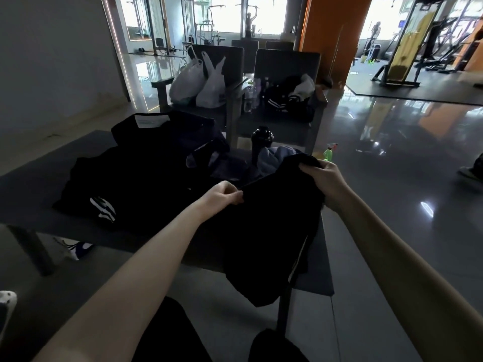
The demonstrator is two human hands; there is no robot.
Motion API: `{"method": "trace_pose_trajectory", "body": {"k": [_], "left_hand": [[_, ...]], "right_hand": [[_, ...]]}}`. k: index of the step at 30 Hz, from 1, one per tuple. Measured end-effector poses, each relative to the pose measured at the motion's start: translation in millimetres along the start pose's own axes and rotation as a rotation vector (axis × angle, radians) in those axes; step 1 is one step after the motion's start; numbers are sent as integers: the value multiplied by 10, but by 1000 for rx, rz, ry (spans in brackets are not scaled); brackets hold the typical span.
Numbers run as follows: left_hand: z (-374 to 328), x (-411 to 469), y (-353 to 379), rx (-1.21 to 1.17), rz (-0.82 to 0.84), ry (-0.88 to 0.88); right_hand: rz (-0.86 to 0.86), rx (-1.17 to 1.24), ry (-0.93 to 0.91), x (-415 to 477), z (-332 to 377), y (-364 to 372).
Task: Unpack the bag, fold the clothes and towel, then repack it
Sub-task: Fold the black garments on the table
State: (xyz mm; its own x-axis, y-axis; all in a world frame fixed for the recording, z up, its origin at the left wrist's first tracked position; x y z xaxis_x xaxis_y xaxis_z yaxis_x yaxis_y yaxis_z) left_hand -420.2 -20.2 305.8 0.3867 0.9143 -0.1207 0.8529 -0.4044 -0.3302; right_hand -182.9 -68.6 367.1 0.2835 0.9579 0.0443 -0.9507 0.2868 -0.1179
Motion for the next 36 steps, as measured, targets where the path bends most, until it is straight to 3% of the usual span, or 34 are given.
{"method": "trace_pose_trajectory", "body": {"k": [4,10,16,18,21,24,30,33,36], "left_hand": [[-100,49,302,264,162,74],[-30,224,694,411,-73,75],[-37,161,271,-128,-106,-19],[-247,17,95,-17,66,-13],[-491,-105,-88,361,295,-58],[-516,-77,-215,647,248,-117],[-376,-66,-515,279,-99,-36],[-413,-160,-599,114,-58,-9],[-500,-250,-706,209,83,-51]], "right_hand": [[59,130,54,-49,75,33],[67,102,63,-58,173,-18],[-8,-120,101,-45,80,-416],[-33,-153,143,-61,32,-506],[-56,-125,160,-80,4,-502],[-104,-99,142,-63,16,-495],[-46,-151,204,-36,50,-571],[26,-233,272,-27,67,-656],[107,-270,326,-79,142,-732]]}}
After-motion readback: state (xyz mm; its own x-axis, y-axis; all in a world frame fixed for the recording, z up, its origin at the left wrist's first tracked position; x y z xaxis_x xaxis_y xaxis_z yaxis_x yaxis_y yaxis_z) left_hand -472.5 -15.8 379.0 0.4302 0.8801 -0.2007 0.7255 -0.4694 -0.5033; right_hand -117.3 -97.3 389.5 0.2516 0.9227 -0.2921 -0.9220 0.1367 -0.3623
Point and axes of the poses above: each hand's wrist, its own x-axis towards the middle knuckle, its own y-axis out of the palm, z = x × y, the point moved 2 cm from there along x, towards the middle knuckle, and after that the axes turned 5 degrees about -x, right-handed, at the moved point
